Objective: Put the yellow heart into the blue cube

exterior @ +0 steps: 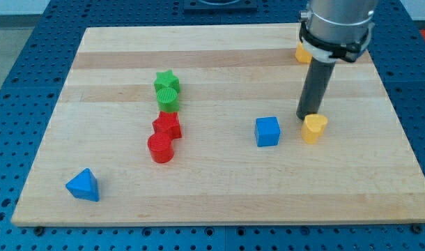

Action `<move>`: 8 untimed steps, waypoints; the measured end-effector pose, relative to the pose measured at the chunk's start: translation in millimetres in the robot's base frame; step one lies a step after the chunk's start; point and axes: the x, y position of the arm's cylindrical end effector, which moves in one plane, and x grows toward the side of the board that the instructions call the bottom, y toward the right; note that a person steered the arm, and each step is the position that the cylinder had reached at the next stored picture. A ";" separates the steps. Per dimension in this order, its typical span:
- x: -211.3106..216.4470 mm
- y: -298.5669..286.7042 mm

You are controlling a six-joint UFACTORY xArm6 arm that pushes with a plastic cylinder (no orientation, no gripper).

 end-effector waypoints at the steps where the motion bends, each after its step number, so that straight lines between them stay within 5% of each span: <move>1: -3.4 0.0; 3: -0.7 49.0; 8: 34.1 42.6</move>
